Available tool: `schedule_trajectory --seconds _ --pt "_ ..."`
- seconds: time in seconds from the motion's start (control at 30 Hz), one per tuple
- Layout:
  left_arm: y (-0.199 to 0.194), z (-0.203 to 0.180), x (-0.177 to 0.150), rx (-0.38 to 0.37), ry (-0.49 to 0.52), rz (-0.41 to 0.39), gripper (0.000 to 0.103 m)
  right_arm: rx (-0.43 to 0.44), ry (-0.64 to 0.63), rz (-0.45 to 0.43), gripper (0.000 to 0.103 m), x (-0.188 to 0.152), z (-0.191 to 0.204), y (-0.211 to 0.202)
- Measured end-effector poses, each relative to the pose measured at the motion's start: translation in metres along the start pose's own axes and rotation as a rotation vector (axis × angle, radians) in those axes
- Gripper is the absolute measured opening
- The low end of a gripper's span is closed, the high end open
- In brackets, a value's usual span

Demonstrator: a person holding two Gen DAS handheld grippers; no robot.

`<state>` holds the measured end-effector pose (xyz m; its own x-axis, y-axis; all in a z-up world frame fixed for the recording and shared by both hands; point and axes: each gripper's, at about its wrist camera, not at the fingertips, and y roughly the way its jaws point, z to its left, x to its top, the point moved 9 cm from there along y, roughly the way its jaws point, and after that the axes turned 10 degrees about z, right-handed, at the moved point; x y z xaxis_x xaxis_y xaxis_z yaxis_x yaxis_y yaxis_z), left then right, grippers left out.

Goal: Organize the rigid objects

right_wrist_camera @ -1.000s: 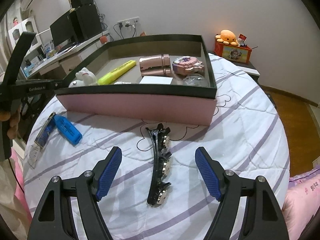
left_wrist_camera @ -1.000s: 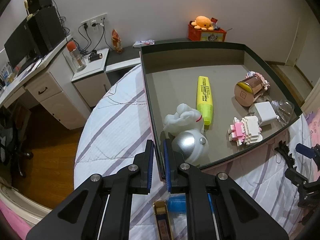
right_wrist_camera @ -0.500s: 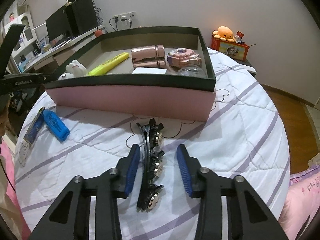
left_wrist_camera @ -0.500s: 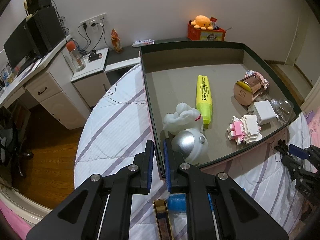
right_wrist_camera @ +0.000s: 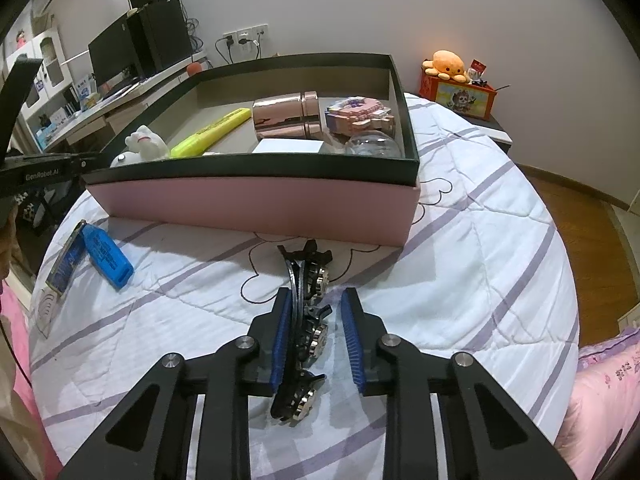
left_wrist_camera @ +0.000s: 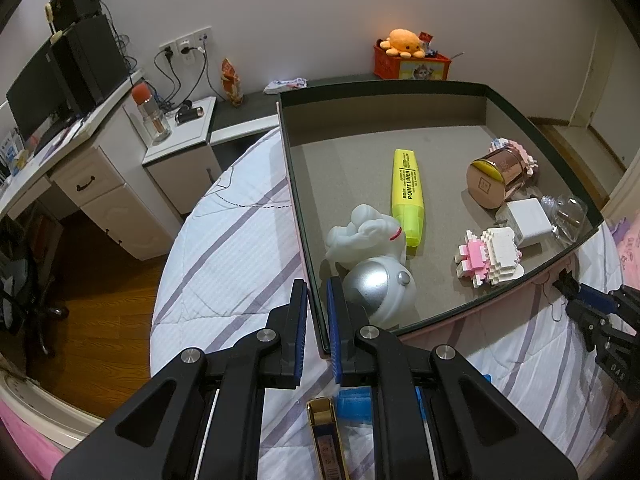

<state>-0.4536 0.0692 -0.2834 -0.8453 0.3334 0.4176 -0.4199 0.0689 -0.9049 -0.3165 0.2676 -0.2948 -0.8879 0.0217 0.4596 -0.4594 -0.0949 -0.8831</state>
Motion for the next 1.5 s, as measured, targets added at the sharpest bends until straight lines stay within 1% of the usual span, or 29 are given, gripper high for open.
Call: schedule_trajectory --seconds 0.07,0.5,0.7,1.0,1.07,1.1,1.23,1.5 --pt "0.000 0.000 0.000 0.004 0.008 0.003 0.009 -0.001 -0.001 0.001 0.020 0.001 -0.001 0.000" --pt "-0.002 0.000 0.000 0.003 0.044 0.012 0.009 -0.027 -0.012 -0.002 0.020 0.004 -0.006 0.000" --pt "-0.001 0.000 0.000 -0.002 0.050 0.011 0.009 -0.041 0.001 -0.015 0.020 0.007 -0.015 -0.007" --pt "-0.002 0.000 0.000 -0.003 0.062 0.009 0.009 -0.051 0.030 -0.057 0.019 0.015 -0.031 -0.024" --pt "-0.002 0.000 0.000 -0.003 0.061 0.009 0.009 -0.042 0.034 -0.066 0.014 0.018 -0.033 -0.029" --pt "-0.001 0.000 0.000 -0.003 0.062 0.009 0.009 -0.041 0.036 -0.079 0.013 0.020 -0.034 -0.033" --pt "-0.001 0.000 0.000 -0.001 0.061 0.009 0.009 -0.025 0.031 -0.109 0.012 0.028 -0.035 -0.045" --pt "-0.001 -0.002 0.000 0.004 0.066 0.008 0.009 0.054 0.014 -0.161 0.012 0.042 -0.021 -0.067"
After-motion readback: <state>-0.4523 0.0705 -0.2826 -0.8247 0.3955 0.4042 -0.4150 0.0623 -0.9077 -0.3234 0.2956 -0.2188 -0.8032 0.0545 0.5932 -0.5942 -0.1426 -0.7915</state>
